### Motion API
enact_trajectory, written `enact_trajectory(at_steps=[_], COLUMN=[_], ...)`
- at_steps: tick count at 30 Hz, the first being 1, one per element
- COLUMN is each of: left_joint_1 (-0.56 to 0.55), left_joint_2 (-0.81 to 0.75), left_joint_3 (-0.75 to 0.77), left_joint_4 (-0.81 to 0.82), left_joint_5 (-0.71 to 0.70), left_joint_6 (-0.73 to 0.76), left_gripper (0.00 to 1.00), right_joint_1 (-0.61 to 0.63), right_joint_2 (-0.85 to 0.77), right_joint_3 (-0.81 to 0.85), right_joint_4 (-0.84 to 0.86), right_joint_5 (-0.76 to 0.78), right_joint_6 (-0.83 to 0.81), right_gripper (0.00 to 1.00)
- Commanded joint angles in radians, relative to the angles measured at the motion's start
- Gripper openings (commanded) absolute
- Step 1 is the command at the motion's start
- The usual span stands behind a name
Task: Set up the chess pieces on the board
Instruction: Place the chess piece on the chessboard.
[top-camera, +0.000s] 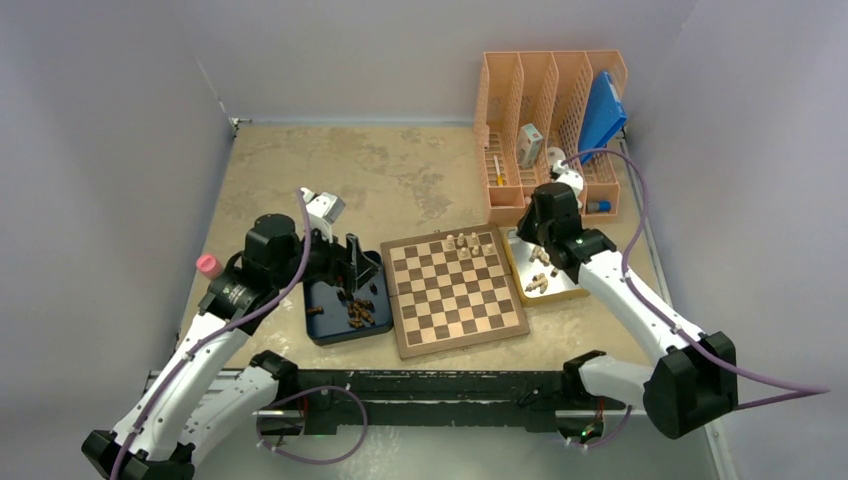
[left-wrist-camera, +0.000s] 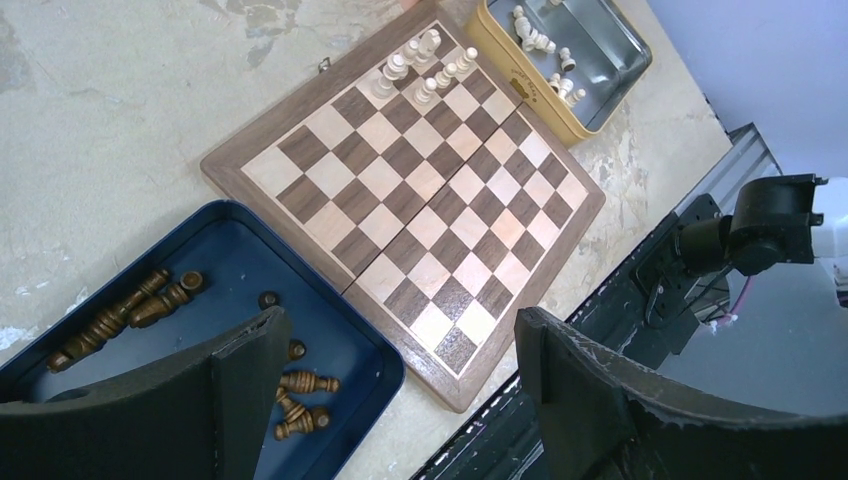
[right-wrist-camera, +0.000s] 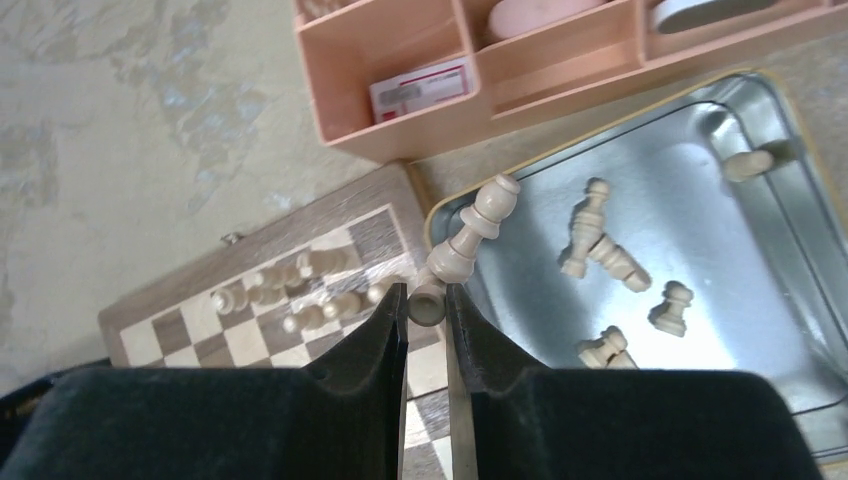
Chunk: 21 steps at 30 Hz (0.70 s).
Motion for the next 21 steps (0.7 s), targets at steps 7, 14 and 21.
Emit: enact_trajectory(at_steps=[7, 14, 21], left_joint_1=[-0.007, -0.004, -0.004], left_joint_2=[0.071, 0.136, 0.139], left_joint_3=[0.029, 0.018, -0.014], left_joint_4=[-0.019, 0.006, 0.045], left_joint_5=[-0.035, 0.093, 0.147], left_joint_6=[-0.093, -0.153, -0.176], left_gripper=[0.8, 0.73, 0.72], right_joint_1=[0.229, 0.386, 0.473], right_joint_2=[-0.021, 0.009, 0.044], right_joint_3=[0.048, 0.045, 0.035], right_joint_4=[0.074, 0.085, 0.104], right_joint_5=[-0.012, 0.003, -0.03], right_joint_6=[-0.014, 0.049, 0.151], right_gripper=[0.14, 0.13, 0.13])
